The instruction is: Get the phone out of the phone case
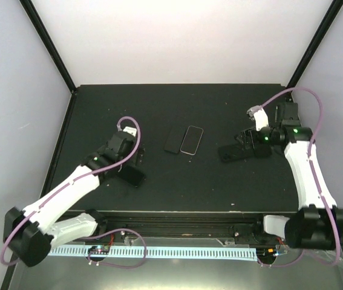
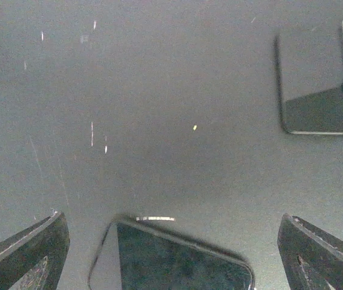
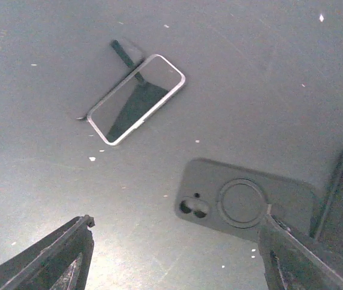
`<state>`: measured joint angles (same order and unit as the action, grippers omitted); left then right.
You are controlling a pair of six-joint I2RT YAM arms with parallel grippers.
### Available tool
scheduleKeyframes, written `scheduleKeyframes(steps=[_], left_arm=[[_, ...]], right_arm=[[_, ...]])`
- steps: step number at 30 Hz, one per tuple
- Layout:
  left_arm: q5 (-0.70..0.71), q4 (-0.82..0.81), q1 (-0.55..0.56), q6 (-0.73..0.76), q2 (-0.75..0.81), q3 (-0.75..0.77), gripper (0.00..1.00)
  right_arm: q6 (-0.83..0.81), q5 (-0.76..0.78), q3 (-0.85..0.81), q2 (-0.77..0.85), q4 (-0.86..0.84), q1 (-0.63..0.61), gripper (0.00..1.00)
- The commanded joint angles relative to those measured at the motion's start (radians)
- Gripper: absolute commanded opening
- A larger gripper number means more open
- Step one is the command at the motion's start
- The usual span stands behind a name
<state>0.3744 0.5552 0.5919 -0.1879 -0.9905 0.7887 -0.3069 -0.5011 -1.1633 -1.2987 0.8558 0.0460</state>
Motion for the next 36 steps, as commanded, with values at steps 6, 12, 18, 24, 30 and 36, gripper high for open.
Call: scheduleKeyframes(steps=[6, 12, 18, 24, 30, 36], left_arm=[[-0.050, 0.206, -0.073, -0.497, -0.173, 0.056, 0.99], [-0.070, 0.192, -0.124, -0.660, -0.224, 0.021, 0.99], [-0.102, 0.350, -0.178, -0.815, -0.467, 0.142, 0.99], [-0.173, 0.250, -0.188, -0.912, -0.587, 0.120, 0.99], [-0.190, 0.248, -0.190, -1.000, -0.682, 0.156, 0.99], [-0.243, 0.237, -0.188, -1.039, -0.730, 0.157, 0.99]], right_arm=[[-0.017, -0.198, 0.261, 0.298, -0.125, -0.002, 0.75], [-0.021, -0.200, 0.236, 0.278, -0.101, -0.002, 0.75], [-0.039, -0.234, 0.247, 0.267, -0.081, -0.003, 0.75], [-0.047, -0.253, 0.257, 0.287, -0.072, -0.004, 0.75], [-0.052, -0.263, 0.265, 0.314, -0.070, -0.004, 0.75], [-0.061, -0.248, 0.258, 0.323, -0.059, -0.003, 0.75]])
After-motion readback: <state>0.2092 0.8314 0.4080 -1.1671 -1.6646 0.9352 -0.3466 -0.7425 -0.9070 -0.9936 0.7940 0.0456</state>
